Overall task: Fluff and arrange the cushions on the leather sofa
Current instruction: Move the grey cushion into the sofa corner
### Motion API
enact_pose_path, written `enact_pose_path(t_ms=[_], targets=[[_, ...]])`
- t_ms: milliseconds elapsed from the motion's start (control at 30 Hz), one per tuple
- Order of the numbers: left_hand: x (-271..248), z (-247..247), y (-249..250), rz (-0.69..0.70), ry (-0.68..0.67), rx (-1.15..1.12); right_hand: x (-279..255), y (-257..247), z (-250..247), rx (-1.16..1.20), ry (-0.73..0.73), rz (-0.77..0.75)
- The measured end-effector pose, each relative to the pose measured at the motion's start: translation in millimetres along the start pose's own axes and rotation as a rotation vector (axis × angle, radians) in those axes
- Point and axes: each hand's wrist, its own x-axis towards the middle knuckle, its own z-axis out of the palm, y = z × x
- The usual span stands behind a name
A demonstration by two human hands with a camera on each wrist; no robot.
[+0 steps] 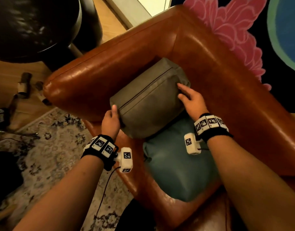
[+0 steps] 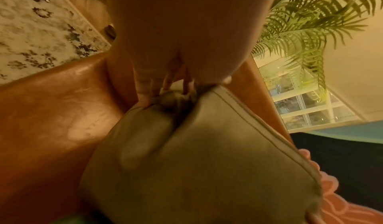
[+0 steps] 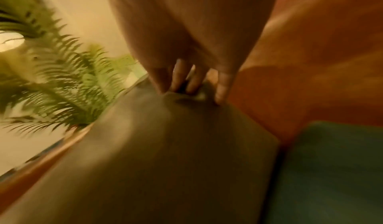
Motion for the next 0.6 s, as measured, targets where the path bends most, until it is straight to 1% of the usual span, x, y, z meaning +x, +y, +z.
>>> enact_pose_path(t_ms=[33, 67, 100, 133, 167, 200, 233, 267, 300, 333, 367, 400, 433, 467, 500, 533, 567, 600], targets=[[5, 1, -13, -0.013, 0.063, -0.014, -9, 12, -8, 0.017, 0.124, 0.014], [11, 2, -29, -0.031, 0.112, -0.001, -22, 28, -16, -0.012, 0.244, 0.065], [20, 3, -50, -0.081, 0.131, 0.062, -39, 48, -20, -0.058, 0.351, 0.152], [15, 5, -60, -0.142, 0.088, 0.145, -59, 69, -23, -0.104, 0.431, 0.282], [7, 10, -71, -0.211, -0.001, 0.242, -83, 94, -26, -0.154, 0.479, 0.439], [-3, 15, -80, -0.275, -0.128, 0.317, -107, 119, -23, -0.187, 0.508, 0.637], [-26, 24, -77, -0.324, -0.288, 0.355, -133, 135, -23, -0.174, 0.526, 0.836], [-45, 32, -74, -0.346, -0.430, 0.365, -159, 146, -20, -0.064, 0.546, 1.016], [-60, 42, -72, -0.327, -0.514, 0.359, -180, 171, -13, 0.082, 0.557, 1.117], [-72, 54, -74, -0.271, -0.559, 0.355, -199, 193, -8, 0.272, 0.522, 1.203], [-85, 63, -71, -0.210, -0.574, 0.325, -212, 213, 0, 0.435, 0.460, 1.240], [-95, 73, -68, -0.143, -0.561, 0.308, -227, 233, 9, 0.570, 0.411, 1.265], [-98, 79, -67, -0.062, -0.520, 0.351, -238, 244, 17, 0.678, 0.355, 1.280], [-99, 83, -64, 0.073, -0.469, 0.516, -245, 247, 22, 0.741, 0.315, 1.265], [-96, 86, -65, 0.197, -0.420, 0.755, -250, 245, 25, 0.794, 0.306, 1.239], [-90, 86, -69, 0.259, -0.390, 0.953, -250, 248, 27, 0.807, 0.324, 1.226], [-89, 91, -71, 0.263, -0.395, 1.059, -251, 244, 25, 0.821, 0.347, 1.198], [-87, 95, -74, 0.204, -0.456, 1.036, -252, 263, 26, 0.762, 0.360, 1.155]])
